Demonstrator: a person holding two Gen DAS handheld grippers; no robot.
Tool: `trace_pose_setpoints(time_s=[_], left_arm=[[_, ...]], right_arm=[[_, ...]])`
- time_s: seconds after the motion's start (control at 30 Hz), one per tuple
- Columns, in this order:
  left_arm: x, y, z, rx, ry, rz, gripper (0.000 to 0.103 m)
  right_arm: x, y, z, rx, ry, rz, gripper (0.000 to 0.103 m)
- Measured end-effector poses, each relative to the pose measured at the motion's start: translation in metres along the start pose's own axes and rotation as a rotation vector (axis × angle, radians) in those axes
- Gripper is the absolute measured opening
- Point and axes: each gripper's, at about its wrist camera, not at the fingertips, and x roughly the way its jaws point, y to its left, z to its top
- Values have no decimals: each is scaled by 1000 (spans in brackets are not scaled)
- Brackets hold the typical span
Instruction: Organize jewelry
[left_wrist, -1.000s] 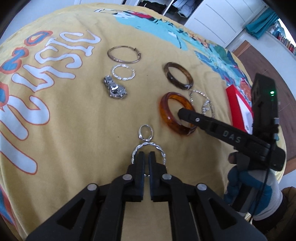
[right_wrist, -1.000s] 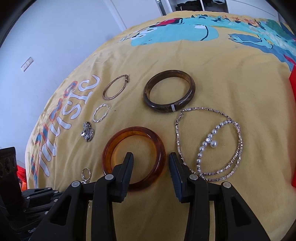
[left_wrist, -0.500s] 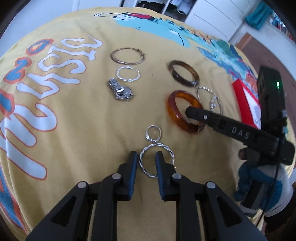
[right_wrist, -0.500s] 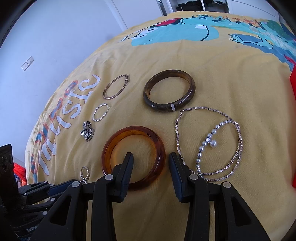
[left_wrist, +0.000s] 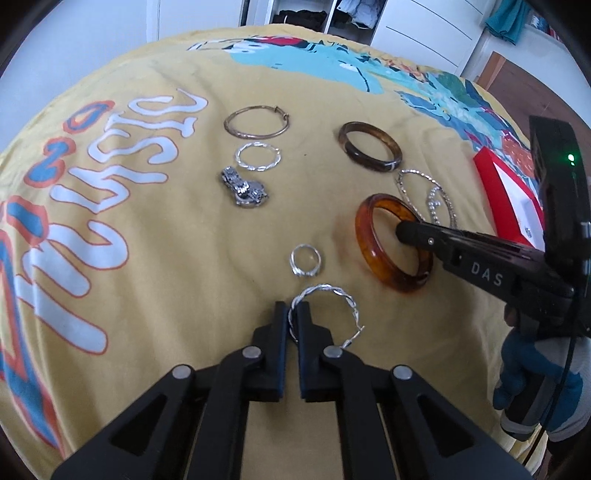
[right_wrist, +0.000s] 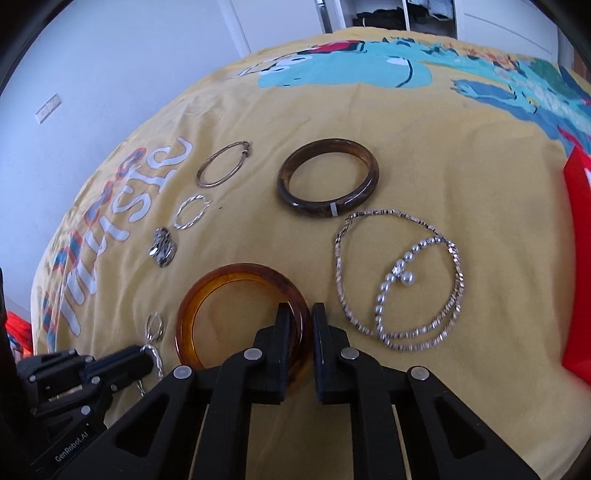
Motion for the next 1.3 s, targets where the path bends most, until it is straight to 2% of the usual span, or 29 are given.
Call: trace_pose_setpoints(time_s=[0.5,0.97,1.3], left_arm=[[-59,-33,-8,49,-71,4,4],[-114,-104,-19,165,-153,16,4],[-125,-154,-17,247,-174,2,4]], right_arm=[[-96,-20,-37,33,-92,-48,10],[-186,-60,-78,123,-194,-110,10],[-219,-103,-99,194,-233,-157,10]])
